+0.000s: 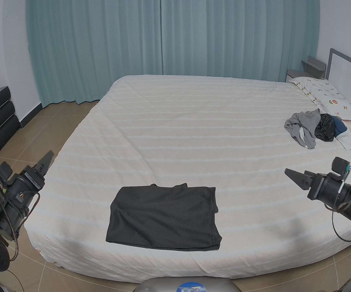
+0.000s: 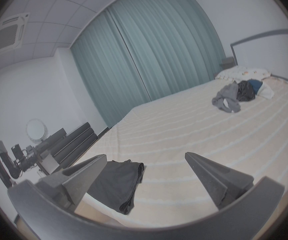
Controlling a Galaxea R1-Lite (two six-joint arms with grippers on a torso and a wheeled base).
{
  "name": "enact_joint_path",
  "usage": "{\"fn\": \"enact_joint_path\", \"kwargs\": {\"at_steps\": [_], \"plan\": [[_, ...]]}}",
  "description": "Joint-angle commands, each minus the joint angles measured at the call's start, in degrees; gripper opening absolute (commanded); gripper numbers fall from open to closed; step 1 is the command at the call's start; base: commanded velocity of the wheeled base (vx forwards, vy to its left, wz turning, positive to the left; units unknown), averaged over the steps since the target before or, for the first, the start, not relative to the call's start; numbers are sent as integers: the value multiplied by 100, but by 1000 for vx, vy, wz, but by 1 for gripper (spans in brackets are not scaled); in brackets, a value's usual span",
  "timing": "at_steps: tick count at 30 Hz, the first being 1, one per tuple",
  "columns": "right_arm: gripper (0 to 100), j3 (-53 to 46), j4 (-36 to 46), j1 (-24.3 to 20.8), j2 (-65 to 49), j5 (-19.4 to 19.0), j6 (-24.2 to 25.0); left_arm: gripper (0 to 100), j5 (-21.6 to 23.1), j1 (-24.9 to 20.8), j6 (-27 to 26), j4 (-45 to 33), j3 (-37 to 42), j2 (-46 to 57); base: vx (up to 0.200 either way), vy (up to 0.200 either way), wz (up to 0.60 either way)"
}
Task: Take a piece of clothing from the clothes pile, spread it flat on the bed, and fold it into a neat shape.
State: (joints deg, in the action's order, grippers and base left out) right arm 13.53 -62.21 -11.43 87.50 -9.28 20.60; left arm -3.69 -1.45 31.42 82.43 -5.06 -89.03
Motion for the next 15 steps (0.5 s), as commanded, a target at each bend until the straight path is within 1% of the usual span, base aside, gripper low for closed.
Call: {"fn": "enact_joint_path", "kwargs": {"at_steps": [1,2,4,5,6,7,10,14,15], "plan": [[100,-993,51,-8,-1728,-4,-531,100,-79,4,-566,-26,506,1388,0,0,0],[100,-1186,77,-8,-1992,-4,-654,100,-96,13,-601,-113,506,1573,0,0,0],[100,-1318,104,-8,-2185,22,-751,100,-123,31,-601,-192,506,1722,0,0,0],[100,-1353,253,-8,-2501,49,-900,100,-158,22,-619,-316,506,1968,0,0,0],[100,-1353,253,-8,-2501,49,-900,100,-158,22,-619,-316,506,1968,0,0,0],[100,-1353,684,1,-3073,110,-1032,100,-176,22,-733,-606,506,2329,0,0,0],[100,-1344,1378,10,-3697,172,-1225,100,-167,22,-944,-1089,506,2847,0,0,0],[100,-1309,2670,45,-4787,181,-1454,100,-114,13,-1208,-2047,436,3752,0,0,0],[100,-1309,2714,45,-4822,181,-1454,100,-114,13,-1217,-2082,436,3788,0,0,0]]}}
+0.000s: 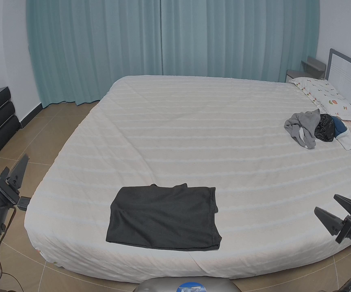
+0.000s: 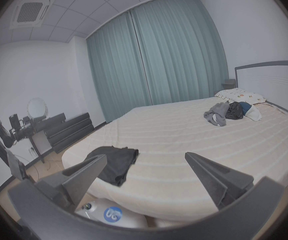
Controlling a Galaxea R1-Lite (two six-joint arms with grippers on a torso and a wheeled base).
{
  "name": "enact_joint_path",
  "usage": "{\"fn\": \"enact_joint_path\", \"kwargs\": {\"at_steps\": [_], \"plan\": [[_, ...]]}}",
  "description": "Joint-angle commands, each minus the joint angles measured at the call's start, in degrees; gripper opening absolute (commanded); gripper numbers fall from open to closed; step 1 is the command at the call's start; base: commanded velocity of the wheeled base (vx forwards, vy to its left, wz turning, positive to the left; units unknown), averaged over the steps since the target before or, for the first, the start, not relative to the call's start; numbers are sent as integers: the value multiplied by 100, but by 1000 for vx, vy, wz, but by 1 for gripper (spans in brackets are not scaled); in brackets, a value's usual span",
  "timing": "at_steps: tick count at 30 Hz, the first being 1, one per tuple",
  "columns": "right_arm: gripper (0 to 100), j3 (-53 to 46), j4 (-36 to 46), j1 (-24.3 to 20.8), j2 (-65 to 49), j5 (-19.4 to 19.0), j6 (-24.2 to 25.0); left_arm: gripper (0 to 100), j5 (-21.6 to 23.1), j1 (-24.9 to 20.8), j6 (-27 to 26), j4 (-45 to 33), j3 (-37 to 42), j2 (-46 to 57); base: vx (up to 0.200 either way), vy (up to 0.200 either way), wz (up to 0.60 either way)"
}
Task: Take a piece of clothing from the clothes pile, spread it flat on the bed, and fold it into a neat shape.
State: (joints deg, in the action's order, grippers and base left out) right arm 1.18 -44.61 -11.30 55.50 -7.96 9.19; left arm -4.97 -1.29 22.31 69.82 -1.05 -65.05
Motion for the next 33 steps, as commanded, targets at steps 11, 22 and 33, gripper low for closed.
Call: {"fn": "enact_joint_path", "kwargs": {"at_steps": [11,22,33], "plan": [[100,304,3037,269,-3256,251,-480,100,23,-3,-1115,-3422,-176,3675,0,0,0],[100,225,4241,480,-4821,251,-1200,100,32,-3,-1624,-5786,-502,5336,0,0,0],[100,374,4065,497,-4979,708,-1851,100,-21,112,-2407,-6191,-449,6479,0,0,0]]}}
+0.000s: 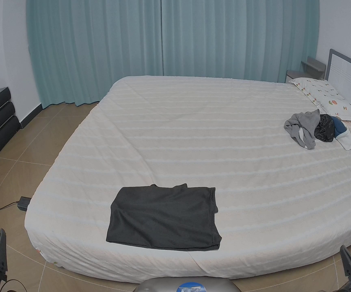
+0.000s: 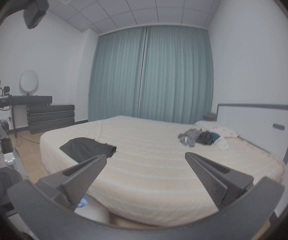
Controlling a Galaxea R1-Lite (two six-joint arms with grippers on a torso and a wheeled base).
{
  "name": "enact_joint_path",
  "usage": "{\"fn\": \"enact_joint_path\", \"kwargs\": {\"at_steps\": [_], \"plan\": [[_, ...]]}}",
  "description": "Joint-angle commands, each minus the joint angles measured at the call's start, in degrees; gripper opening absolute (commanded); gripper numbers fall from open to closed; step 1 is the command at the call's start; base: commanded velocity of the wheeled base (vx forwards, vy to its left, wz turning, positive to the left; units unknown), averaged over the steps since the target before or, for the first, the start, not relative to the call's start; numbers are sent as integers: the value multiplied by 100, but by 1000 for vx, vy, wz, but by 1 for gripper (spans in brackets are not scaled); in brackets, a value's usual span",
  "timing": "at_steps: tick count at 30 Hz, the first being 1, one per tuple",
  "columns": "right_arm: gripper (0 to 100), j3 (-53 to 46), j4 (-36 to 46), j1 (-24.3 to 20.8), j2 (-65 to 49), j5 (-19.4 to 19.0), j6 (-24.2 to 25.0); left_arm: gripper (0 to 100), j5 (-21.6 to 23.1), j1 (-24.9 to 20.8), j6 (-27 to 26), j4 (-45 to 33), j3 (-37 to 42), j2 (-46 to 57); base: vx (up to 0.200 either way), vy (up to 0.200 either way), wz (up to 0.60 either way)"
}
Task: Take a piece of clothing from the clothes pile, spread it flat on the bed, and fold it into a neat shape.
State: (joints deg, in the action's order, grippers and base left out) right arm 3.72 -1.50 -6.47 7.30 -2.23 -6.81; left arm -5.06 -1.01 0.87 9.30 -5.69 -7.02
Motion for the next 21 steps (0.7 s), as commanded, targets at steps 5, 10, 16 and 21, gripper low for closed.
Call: {"fn": "enact_joint_path", "kwargs": {"at_steps": [5,10,16,21], "plan": [[100,903,449,217,-177,320,-250,100,-39,92,-508,-157,16,685,0,0,0],[100,586,1231,647,-730,118,-241,100,-101,92,-508,-95,306,685,0,0,0],[100,-372,-316,647,-721,-67,-277,100,-496,92,-570,309,455,685,0,0,0],[100,-354,-307,647,-730,-137,-312,100,-443,92,-341,239,569,685,0,0,0]]}}
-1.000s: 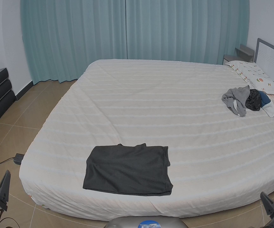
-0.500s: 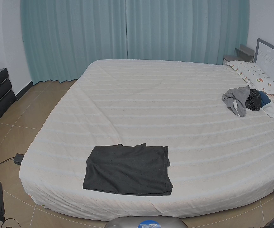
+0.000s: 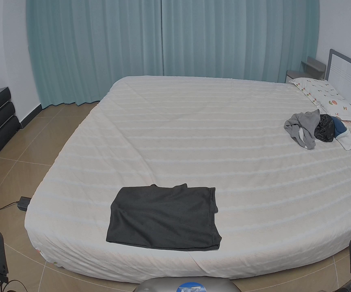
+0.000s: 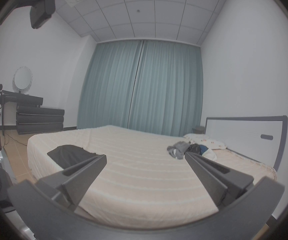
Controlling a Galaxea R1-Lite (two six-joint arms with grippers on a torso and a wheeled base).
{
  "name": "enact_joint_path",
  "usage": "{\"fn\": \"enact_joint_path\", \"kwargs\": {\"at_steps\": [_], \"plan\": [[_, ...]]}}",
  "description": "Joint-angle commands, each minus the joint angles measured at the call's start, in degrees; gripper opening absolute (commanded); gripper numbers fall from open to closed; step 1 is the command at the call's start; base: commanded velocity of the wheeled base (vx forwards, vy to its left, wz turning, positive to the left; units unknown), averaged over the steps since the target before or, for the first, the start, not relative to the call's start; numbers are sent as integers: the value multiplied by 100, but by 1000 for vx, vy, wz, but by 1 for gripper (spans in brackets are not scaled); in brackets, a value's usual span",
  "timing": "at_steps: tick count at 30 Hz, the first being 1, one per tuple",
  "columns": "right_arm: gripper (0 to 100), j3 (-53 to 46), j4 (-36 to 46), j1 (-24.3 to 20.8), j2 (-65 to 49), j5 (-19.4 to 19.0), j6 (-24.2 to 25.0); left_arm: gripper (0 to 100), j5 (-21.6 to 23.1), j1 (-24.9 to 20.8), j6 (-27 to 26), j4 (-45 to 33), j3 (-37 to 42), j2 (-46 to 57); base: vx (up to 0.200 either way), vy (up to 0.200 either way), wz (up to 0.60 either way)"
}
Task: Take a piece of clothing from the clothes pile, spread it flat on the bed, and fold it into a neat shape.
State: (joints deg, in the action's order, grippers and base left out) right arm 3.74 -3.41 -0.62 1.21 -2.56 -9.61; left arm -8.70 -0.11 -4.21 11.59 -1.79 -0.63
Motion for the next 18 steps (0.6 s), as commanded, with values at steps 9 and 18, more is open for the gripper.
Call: {"fn": "enact_joint_path", "kwargs": {"at_steps": [9,18], "plan": [[100,-357,-54,89,-103,54,381,100,238,2,271,-773,179,46,0,0,0],[100,-322,113,106,-103,300,539,100,-175,2,43,-799,179,46,0,0,0]]}}
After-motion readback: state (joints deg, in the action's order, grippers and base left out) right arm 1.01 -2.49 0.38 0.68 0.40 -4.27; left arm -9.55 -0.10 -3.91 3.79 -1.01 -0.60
